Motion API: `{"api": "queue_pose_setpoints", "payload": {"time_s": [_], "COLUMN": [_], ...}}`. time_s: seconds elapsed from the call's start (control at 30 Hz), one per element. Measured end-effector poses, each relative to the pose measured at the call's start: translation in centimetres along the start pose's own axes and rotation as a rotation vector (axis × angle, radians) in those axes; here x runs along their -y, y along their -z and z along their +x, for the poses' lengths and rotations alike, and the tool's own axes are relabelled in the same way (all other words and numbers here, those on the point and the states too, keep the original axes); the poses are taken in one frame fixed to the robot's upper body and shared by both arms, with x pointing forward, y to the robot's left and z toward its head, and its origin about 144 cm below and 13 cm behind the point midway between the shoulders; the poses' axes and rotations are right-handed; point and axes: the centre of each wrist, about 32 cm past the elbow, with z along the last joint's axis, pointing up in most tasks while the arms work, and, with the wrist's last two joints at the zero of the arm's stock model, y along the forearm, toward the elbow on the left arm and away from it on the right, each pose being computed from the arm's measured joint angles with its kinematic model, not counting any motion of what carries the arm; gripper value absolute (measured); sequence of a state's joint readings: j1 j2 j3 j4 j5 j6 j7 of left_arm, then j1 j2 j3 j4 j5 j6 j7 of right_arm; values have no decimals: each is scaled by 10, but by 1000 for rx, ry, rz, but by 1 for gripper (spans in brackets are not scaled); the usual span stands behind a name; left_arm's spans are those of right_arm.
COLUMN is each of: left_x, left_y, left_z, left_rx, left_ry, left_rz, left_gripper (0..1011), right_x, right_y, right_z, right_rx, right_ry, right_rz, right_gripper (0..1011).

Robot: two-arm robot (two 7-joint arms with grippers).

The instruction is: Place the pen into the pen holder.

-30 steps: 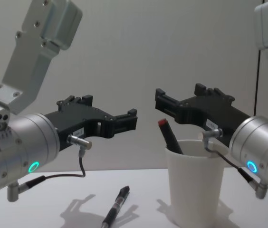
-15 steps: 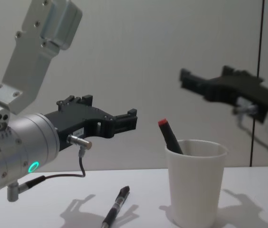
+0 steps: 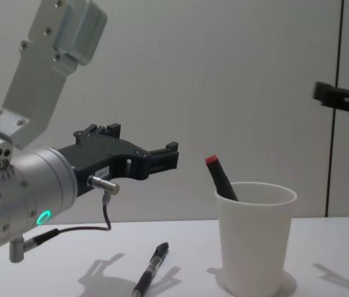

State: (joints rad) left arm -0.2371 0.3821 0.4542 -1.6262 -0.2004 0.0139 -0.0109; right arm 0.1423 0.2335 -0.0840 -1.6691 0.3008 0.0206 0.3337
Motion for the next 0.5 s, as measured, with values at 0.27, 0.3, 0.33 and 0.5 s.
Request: {"api": "queue_pose_setpoints", "payload": {"time_s": [0.27, 0.3, 0.33, 0.5], "left_x": [0, 0, 0, 0], "left_y": [0, 0, 0, 0], "left_z": [0, 0, 0, 0], "left_rx": [0, 0, 0, 0], "left_ry": [0, 0, 0, 0], "left_rz": [0, 0, 0, 0], "left_gripper": [1001, 1001, 1001, 1001], "right_x": [37, 43, 43, 67], "right_y": [-13, -14, -14, -19], "right_z": [36, 42, 42, 60], "right_rx": [24, 31, 31, 56], "right_ry": [-82, -100, -100, -165], "right_rz": [-123, -147, -147, -238], "right_gripper": [1002, 1002, 1001, 1002]}}
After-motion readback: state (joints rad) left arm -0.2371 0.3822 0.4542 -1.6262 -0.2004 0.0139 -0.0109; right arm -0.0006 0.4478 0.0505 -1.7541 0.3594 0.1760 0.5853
